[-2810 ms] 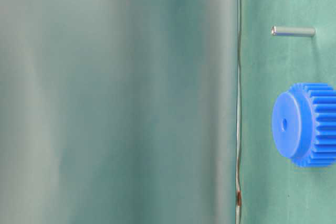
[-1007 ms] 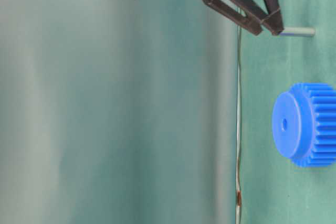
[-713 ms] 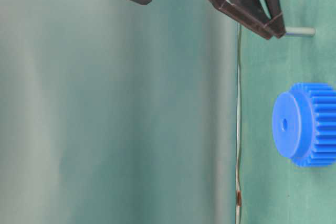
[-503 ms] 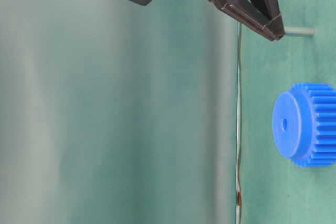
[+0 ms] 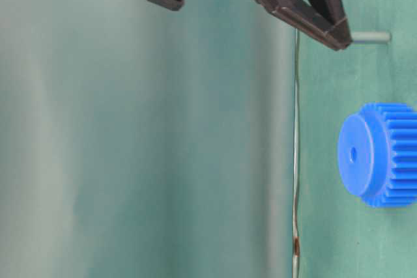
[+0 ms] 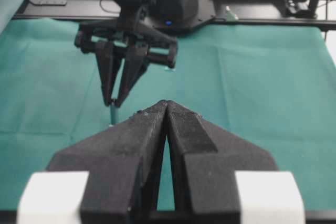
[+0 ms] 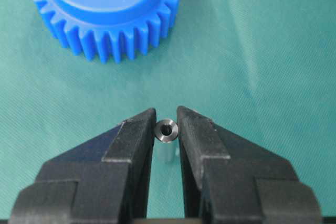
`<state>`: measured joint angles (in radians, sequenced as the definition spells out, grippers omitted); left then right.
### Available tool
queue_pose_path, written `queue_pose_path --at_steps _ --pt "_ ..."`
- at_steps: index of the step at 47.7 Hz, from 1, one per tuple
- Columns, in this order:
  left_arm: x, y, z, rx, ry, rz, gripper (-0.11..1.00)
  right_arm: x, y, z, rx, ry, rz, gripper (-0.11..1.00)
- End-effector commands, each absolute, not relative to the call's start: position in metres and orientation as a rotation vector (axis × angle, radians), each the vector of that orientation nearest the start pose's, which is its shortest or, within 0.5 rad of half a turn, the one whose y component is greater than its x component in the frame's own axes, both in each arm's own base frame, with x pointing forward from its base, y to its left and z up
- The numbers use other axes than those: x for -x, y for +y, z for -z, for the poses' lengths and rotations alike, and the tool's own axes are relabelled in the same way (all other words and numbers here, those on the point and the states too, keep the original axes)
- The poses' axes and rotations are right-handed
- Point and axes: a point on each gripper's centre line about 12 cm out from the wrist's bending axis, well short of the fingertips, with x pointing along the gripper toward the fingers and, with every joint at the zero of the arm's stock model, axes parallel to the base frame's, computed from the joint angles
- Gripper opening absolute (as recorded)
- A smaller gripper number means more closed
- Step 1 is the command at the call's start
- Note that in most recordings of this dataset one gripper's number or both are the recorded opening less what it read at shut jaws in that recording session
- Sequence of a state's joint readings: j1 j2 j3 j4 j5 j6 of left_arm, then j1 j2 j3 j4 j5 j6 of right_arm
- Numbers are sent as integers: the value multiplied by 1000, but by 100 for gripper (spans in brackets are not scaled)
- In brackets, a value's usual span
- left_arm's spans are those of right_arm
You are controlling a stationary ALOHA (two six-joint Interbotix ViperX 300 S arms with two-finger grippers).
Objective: Insert the shaft into the center hole of the gear.
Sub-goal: 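Lower the right gripper around the silver shaft and close to grasp it, then carry the held shaft left over the blue gear's center hole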
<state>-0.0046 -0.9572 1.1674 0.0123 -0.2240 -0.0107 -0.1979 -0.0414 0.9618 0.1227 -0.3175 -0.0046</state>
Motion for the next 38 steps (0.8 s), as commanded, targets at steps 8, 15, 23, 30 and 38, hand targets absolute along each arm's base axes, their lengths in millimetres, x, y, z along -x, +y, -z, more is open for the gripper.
queue_pose_path --at_steps 8,15,23,30,38 --pt "-203 -2 -296 -1 -37 10 0 -326 -68 -166 -161 529 249 16" --pt "-203 -2 -296 -1 -35 10 0 -326 -68 -175 -167 547 244 16" --pt "-203 -2 -296 -3 -35 10 0 -329 -67 -178 -169 553 240 16" --pt "-203 -2 -296 0 -35 9 0 -331 -67 -179 -171 548 240 16" --pt "-203 -2 -296 -3 -35 10 0 -348 -62 -183 -177 533 220 16"
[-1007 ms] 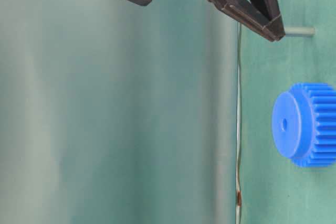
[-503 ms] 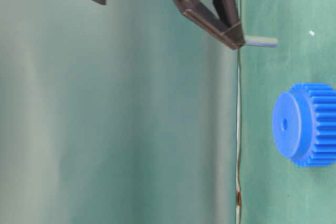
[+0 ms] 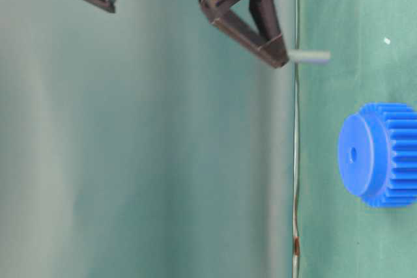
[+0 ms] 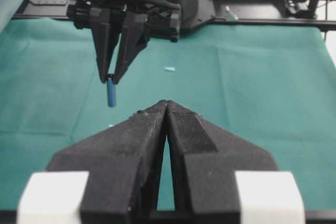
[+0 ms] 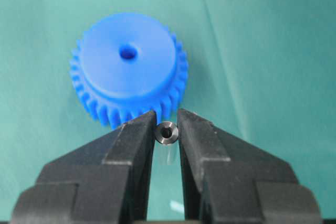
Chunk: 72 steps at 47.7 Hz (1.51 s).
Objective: Insert the shaft into the center hole of the gear.
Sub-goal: 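Carry the held shaft left over the blue gear's center hole, then align the shaft tip with the gear hole using the right gripper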
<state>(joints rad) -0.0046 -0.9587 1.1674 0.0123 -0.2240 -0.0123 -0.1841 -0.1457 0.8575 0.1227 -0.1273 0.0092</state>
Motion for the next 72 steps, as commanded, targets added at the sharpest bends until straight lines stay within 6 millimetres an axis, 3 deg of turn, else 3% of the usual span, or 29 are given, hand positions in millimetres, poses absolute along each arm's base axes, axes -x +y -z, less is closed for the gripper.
queue_pose_path --at_steps 1,13,23,36,57,72 --pt "-203 -2 -295 0 -32 9 0 -351 -61 -184 -177 530 215 16" --pt "-203 -2 -296 0 -31 9 0 -395 -48 -190 -167 526 165 16" --pt "-203 -2 -296 -1 -29 10 0 -417 -42 -193 -155 526 140 16" --pt "-203 -2 -295 0 -28 9 0 -419 -43 -190 -154 529 142 16" --pt "-203 -2 -295 -1 -26 10 0 -426 -56 -159 -162 549 177 16" --pt "-203 -2 -295 -3 -28 9 0 -427 -63 -170 -156 507 190 16"
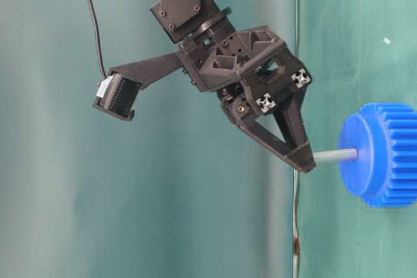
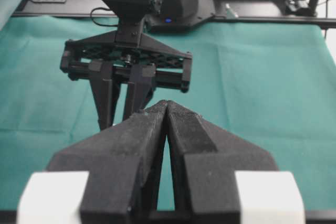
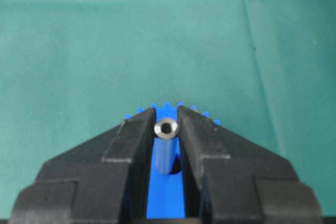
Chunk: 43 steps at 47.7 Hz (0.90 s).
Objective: Insert the shaft into the center hole of the gear.
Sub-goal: 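Align the shaft tip with the gear hole using the right gripper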
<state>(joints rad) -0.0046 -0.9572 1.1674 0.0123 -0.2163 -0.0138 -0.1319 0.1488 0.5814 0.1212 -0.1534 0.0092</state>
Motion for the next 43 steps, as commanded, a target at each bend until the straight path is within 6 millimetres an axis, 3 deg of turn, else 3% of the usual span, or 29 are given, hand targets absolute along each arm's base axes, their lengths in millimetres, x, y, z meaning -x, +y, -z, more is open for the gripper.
queue_pose_path --at_steps 1,22,43 --pt "-203 -2 -295 -3 -28 9 0 -427 -64 -170 -156 506 192 16" --pt "-203 -2 -294 -1 -23 9 0 -427 -65 -169 -155 487 196 16" --pt "-203 -2 -294 -3 -18 9 0 -428 -60 -143 -164 521 193 16"
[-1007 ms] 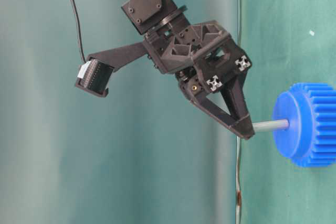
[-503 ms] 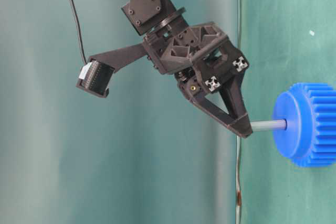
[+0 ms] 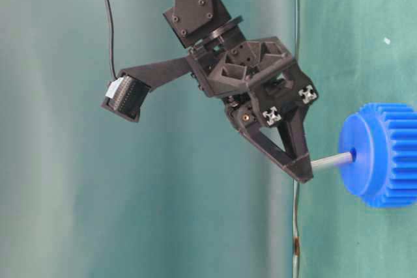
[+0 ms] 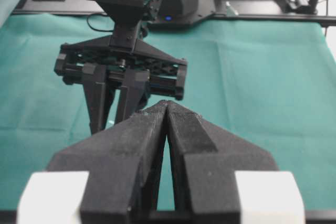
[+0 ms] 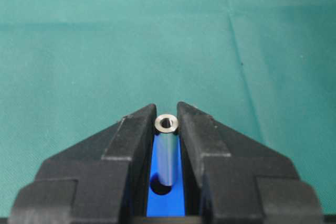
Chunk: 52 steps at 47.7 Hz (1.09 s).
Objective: Insert the shaft into the center hole of the gear.
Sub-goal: 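Align the shaft tip with the gear hole using the right gripper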
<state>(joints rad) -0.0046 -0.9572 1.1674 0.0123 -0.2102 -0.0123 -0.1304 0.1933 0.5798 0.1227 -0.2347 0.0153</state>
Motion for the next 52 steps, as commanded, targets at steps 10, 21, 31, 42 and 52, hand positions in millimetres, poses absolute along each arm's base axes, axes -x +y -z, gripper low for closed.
queue_pose_path --at_steps 10,21,31,42,52 --pt "-203 -2 -294 -3 -15 9 0 -422 -58 -151 -162 507 190 16" --pt "-203 -2 -294 -1 -15 9 0 -420 -59 -158 -162 493 191 16" --pt "-203 -2 -294 -3 -15 9 0 -420 -57 -159 -160 492 186 16" --pt "-203 -2 -294 -3 -15 9 0 -420 -54 -162 -159 489 181 16" --pt "-203 -2 -294 -3 -15 9 0 -421 -51 -163 -157 487 172 16"
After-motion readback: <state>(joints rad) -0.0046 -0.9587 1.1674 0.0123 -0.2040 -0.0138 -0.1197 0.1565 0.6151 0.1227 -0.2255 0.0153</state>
